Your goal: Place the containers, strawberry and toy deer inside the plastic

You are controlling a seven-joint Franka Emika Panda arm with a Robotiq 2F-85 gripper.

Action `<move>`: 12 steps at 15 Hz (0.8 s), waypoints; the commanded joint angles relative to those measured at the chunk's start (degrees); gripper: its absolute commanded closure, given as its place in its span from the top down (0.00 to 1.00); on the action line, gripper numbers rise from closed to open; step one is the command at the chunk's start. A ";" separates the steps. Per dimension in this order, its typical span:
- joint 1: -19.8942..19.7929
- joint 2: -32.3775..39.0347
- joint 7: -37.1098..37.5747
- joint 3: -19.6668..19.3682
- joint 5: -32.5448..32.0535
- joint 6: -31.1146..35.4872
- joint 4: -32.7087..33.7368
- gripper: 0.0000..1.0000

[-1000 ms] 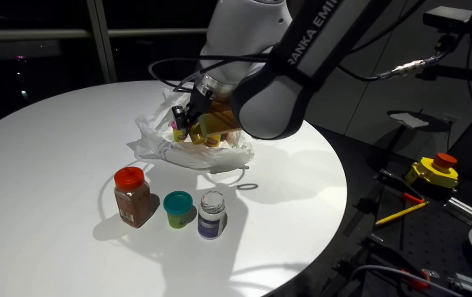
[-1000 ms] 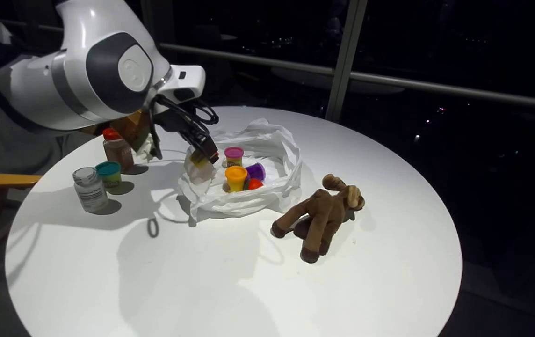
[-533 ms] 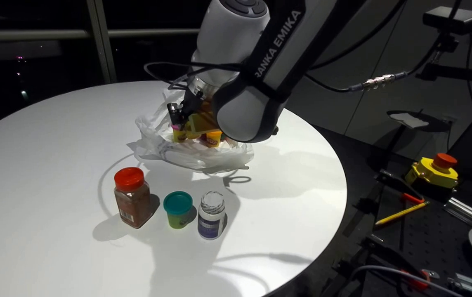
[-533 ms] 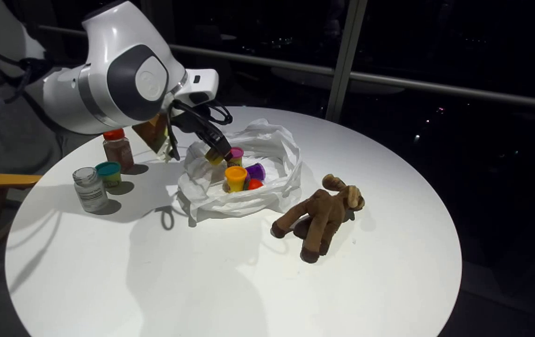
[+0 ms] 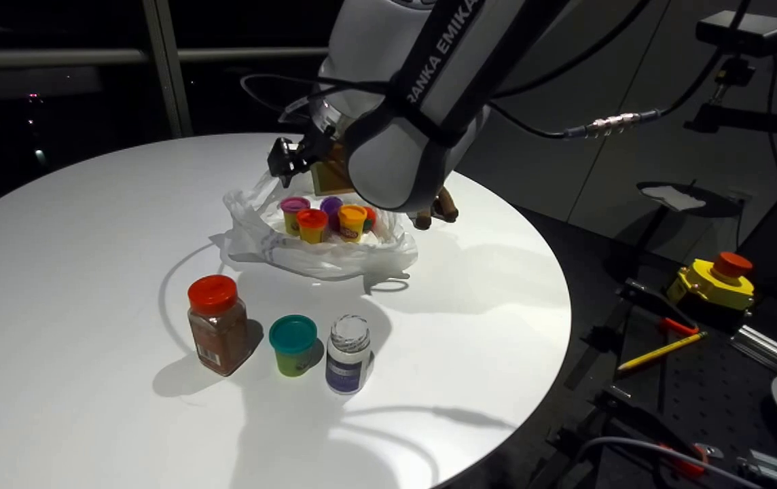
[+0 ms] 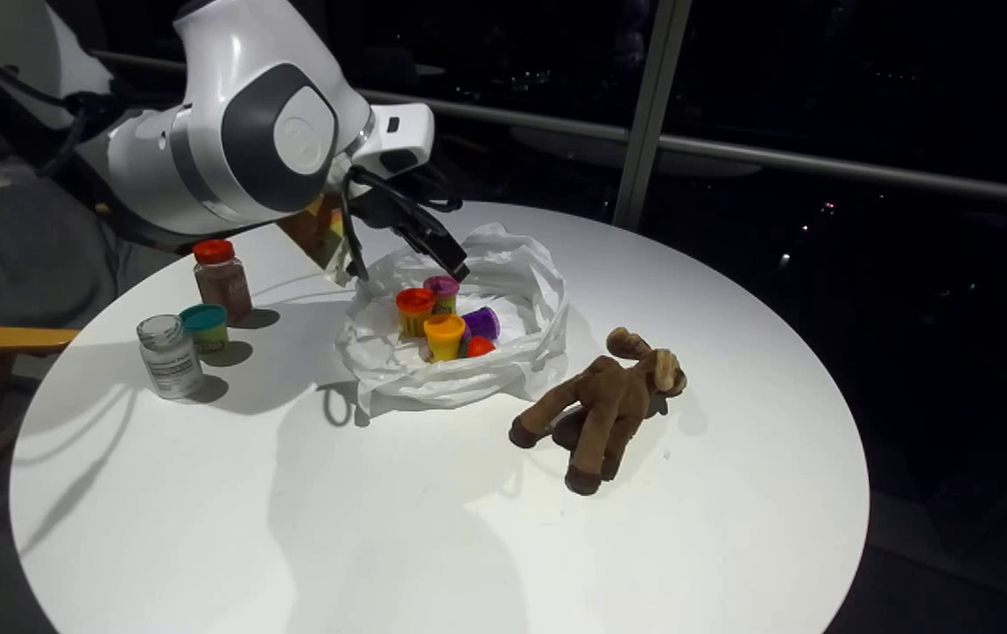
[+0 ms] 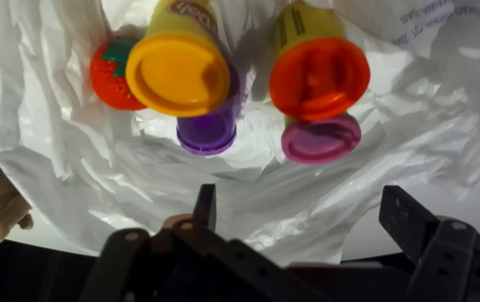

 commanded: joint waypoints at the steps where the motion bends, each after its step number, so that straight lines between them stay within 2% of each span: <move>1: -0.37 -7.16 -5.24 -0.01 1.78 -1.25 -3.35 1.00; 4: -0.55 -16.55 -9.22 1.01 -0.59 -12.11 -7.22 1.00; 6: 2.34 -20.98 -8.13 -1.25 -3.45 -20.54 -9.16 1.00; 7: 2.19 -24.03 -7.11 -0.59 -5.65 -24.81 -9.84 1.00; 10: -0.70 -32.00 -6.07 5.58 -12.66 -34.18 -11.77 1.00; 12: -5.75 -35.84 -8.25 14.04 -13.11 -37.25 -13.30 1.00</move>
